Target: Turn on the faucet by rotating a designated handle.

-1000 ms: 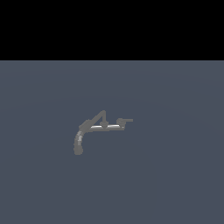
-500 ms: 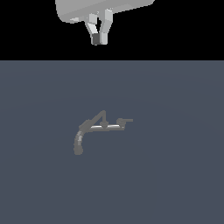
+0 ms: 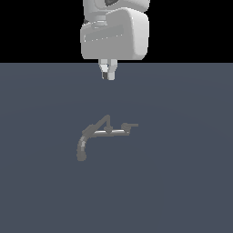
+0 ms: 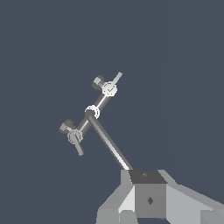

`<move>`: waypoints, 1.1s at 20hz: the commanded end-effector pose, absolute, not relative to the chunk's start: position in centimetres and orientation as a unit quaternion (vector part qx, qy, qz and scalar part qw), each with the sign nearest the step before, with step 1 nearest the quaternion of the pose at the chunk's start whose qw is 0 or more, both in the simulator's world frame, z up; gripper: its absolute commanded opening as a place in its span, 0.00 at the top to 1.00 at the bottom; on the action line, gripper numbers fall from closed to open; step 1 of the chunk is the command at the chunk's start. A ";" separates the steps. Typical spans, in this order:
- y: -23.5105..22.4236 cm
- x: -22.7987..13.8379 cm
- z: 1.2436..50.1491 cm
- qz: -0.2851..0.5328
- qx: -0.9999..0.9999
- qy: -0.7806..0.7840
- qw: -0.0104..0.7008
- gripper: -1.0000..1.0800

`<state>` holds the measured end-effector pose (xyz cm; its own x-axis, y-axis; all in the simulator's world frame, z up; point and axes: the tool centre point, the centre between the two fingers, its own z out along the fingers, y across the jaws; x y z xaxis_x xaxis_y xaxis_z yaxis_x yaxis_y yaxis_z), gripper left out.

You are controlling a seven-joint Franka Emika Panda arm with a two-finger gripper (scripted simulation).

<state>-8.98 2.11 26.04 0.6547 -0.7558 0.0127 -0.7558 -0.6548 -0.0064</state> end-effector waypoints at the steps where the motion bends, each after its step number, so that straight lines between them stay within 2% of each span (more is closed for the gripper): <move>1: 1.9 -7.7 24.4 -0.007 -0.898 0.441 0.001 1.00; 22: -3.4 1.6 10.4 -0.002 -0.771 0.636 -0.001 1.00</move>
<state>1.06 -2.93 11.34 0.2213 -0.9752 0.0044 -0.9752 -0.2213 -0.0011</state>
